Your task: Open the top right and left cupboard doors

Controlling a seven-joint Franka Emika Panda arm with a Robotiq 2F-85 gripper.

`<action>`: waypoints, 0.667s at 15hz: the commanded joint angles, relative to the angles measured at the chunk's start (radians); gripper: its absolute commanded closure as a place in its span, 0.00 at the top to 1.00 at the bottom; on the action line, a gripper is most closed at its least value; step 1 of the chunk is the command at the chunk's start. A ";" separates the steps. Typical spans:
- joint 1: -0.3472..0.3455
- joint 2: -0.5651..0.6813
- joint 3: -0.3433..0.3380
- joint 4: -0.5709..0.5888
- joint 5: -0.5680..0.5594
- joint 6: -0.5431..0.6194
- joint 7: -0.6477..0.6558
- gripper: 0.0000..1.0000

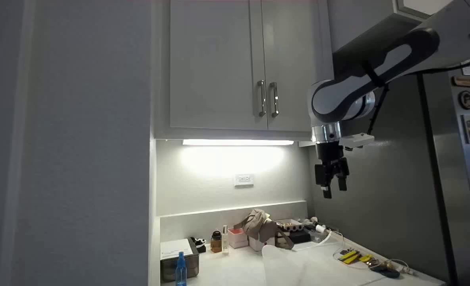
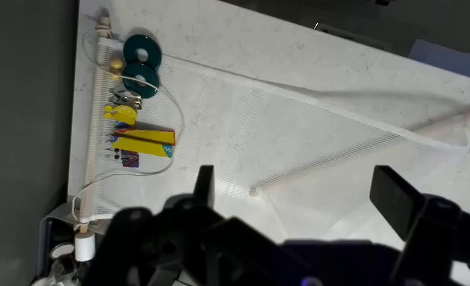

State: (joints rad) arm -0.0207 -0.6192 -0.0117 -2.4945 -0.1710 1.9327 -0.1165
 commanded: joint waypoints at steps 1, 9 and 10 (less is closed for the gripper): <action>0.006 0.000 -0.005 0.002 -0.003 -0.003 0.003 1.00; 0.005 -0.040 0.003 0.042 0.017 0.003 0.047 1.00; 0.006 -0.047 0.005 0.063 0.021 -0.001 0.055 1.00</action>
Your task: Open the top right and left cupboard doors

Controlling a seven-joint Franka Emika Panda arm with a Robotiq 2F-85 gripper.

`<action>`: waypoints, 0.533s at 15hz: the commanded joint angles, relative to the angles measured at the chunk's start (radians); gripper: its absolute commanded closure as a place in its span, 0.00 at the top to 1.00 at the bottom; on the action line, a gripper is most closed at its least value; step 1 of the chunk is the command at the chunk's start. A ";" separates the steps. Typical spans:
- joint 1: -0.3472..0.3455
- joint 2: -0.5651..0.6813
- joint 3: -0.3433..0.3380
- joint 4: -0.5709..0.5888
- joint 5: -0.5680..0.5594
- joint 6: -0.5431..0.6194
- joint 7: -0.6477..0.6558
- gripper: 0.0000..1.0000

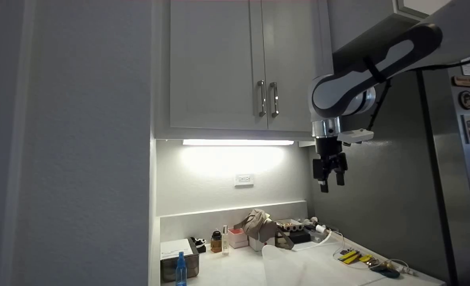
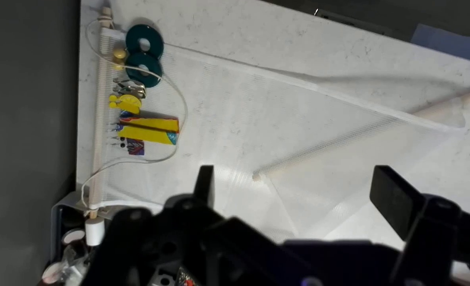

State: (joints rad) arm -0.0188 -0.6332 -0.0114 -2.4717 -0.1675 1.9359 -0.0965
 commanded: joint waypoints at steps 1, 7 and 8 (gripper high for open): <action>0.006 -0.039 0.008 0.058 0.019 -0.009 0.042 1.00; 0.007 -0.088 0.031 0.138 0.017 0.068 0.085 1.00; 0.006 -0.101 0.031 0.141 0.019 0.104 0.095 1.00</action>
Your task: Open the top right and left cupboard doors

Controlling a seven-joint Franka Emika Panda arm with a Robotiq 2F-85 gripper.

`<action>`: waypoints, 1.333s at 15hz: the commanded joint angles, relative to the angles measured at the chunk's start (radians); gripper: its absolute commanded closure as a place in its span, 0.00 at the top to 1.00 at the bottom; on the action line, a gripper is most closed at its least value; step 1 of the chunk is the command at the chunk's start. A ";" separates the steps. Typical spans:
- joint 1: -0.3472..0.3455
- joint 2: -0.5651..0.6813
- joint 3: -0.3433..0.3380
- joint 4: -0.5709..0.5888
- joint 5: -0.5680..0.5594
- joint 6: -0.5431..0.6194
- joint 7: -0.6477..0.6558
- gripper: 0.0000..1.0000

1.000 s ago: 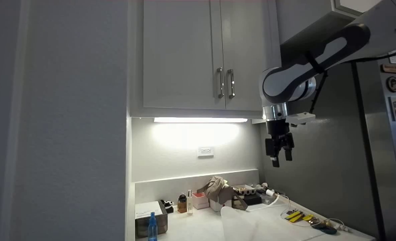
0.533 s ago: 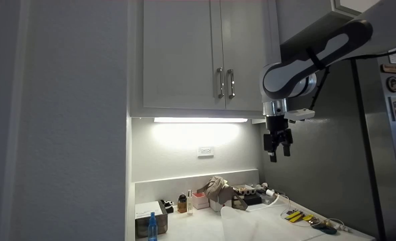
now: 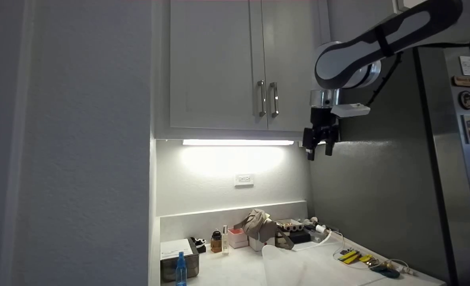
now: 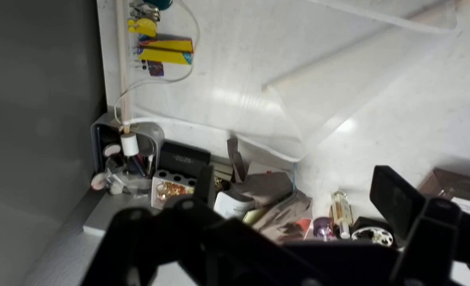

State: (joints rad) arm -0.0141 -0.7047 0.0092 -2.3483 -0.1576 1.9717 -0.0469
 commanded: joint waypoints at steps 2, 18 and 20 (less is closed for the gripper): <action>-0.005 -0.041 0.014 0.022 0.013 0.149 0.077 1.00; -0.040 0.121 0.003 0.042 0.013 0.900 0.075 1.00; -0.043 0.136 0.004 0.049 0.016 0.954 0.073 1.00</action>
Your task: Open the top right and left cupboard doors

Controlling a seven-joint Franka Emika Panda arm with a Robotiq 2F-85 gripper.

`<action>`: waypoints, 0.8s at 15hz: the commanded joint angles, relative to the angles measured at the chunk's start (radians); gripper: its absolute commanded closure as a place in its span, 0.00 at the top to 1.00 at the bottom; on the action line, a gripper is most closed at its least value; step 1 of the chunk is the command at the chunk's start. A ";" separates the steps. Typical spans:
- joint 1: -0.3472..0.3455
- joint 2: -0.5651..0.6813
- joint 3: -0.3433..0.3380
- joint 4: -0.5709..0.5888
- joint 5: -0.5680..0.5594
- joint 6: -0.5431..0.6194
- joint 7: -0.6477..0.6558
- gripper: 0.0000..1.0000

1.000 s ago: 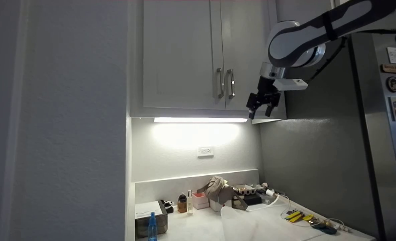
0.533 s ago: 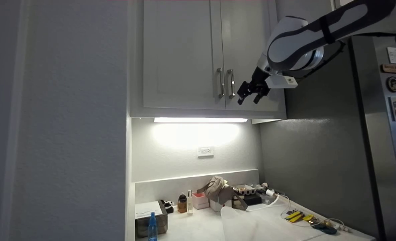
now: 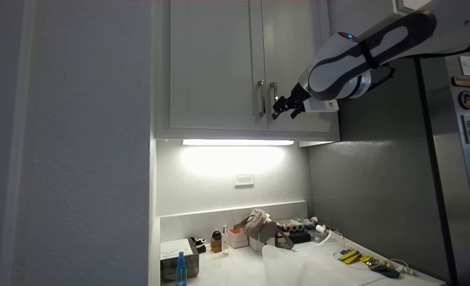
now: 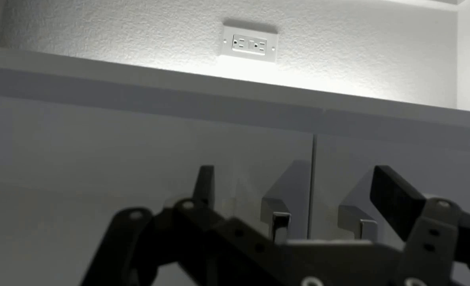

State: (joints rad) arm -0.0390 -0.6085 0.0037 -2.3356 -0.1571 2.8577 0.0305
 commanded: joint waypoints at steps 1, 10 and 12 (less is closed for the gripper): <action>-0.020 0.044 0.012 0.040 0.016 0.093 -0.003 1.00; -0.059 0.084 0.066 0.089 0.016 0.202 0.020 1.00; -0.079 0.094 0.081 0.098 0.014 0.216 0.024 0.99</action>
State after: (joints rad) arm -0.0708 -0.5495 0.0473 -2.2721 -0.1509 3.0347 0.0315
